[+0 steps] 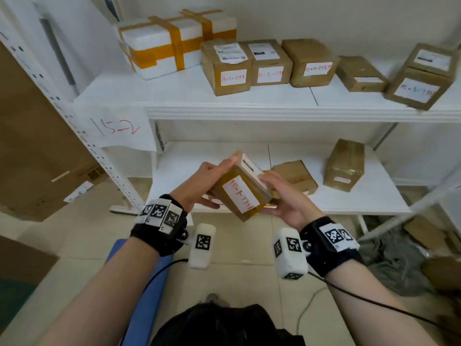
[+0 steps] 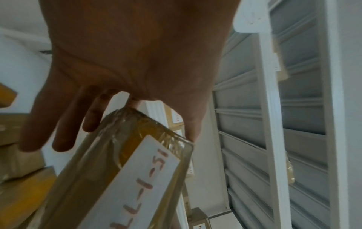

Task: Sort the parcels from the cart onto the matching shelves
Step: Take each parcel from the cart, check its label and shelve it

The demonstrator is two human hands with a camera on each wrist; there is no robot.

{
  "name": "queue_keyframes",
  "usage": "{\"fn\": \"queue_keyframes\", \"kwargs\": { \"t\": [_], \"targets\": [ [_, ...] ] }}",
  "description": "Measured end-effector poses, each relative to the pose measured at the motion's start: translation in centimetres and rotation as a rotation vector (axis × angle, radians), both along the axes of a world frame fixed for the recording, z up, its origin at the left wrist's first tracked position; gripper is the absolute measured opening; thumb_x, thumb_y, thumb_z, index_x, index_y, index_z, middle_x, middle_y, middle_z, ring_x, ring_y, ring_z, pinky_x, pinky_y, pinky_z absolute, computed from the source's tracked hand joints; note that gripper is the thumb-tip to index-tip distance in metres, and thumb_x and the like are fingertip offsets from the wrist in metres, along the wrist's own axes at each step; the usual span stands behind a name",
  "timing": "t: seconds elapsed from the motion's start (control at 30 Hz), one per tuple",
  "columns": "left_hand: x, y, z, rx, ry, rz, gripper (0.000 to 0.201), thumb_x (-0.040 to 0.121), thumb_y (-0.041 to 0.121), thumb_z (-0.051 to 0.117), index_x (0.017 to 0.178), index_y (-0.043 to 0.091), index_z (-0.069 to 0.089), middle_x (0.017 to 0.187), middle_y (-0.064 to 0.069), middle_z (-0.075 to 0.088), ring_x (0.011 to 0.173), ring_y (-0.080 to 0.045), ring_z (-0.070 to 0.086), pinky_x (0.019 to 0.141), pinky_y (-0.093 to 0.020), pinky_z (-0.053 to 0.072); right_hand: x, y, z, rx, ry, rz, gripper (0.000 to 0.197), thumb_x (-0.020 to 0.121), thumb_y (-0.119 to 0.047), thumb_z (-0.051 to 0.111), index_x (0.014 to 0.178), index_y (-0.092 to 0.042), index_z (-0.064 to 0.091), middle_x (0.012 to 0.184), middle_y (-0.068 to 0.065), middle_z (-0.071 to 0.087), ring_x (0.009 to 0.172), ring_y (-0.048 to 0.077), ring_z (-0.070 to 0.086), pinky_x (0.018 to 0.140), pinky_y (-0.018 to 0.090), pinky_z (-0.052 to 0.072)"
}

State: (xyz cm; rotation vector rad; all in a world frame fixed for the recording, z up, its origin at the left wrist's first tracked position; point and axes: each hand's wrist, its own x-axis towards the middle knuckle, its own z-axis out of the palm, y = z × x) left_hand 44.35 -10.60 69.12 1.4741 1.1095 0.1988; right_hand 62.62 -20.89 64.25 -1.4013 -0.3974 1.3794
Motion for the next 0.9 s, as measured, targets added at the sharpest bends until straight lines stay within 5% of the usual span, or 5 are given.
{"fn": "queue_keyframes", "kwargs": {
  "t": [0.23,0.37,0.6,0.8,0.9],
  "targets": [
    [2.5,1.7,-3.6,-0.194,-0.012,-0.063,0.058,0.081,0.070,0.058,0.118,0.025,0.064,0.104,-0.007,0.072,0.101,-0.027,0.068,0.082,-0.050,0.060,1.9,-0.1,-2.3,-0.079,-0.012,-0.131,0.060,0.087,-0.027,0.077,0.140,-0.020,0.051,0.126,0.006,0.066,0.109,0.024,0.068,0.071,0.033,0.060],
    [3.3,2.6,-5.8,-0.319,-0.100,-0.021,0.040,0.090,0.055,0.059,0.116,0.025,0.066,0.104,-0.009,0.072,0.104,-0.027,0.067,0.087,-0.053,0.057,2.4,1.0,-3.4,-0.158,0.016,-0.162,0.044,0.090,-0.029,0.073,0.127,-0.012,0.059,0.133,0.015,0.064,0.107,0.026,0.067,0.075,0.035,0.060],
    [3.5,4.2,-9.0,-0.428,-0.147,0.002,0.023,0.095,0.045,0.056,0.113,0.031,0.059,0.109,-0.008,0.069,0.109,-0.025,0.064,0.093,-0.053,0.054,1.1,3.4,-6.4,-0.269,0.142,-0.076,0.046,0.087,-0.051,0.067,0.123,-0.022,0.063,0.106,0.016,0.064,0.096,0.033,0.064,0.095,0.050,0.056],
    [4.1,6.6,-14.3,-0.382,-0.064,0.064,0.060,0.088,0.074,0.041,0.125,0.029,0.056,0.115,-0.004,0.069,0.108,-0.022,0.065,0.099,-0.046,0.050,2.9,5.0,-11.0,-0.258,0.158,-0.126,0.044,0.087,-0.049,0.068,0.123,-0.023,0.064,0.101,0.010,0.070,0.098,0.028,0.065,0.097,0.047,0.055],
    [5.1,9.2,-18.7,-0.323,-0.016,0.138,0.058,0.092,0.069,0.039,0.124,0.024,0.058,0.121,-0.004,0.065,0.107,-0.022,0.065,0.099,-0.040,0.047,5.5,6.7,-14.6,-0.251,0.148,-0.192,0.040,0.088,-0.048,0.068,0.119,-0.023,0.064,0.101,0.009,0.071,0.097,0.027,0.066,0.088,0.043,0.058]
  ]
}}
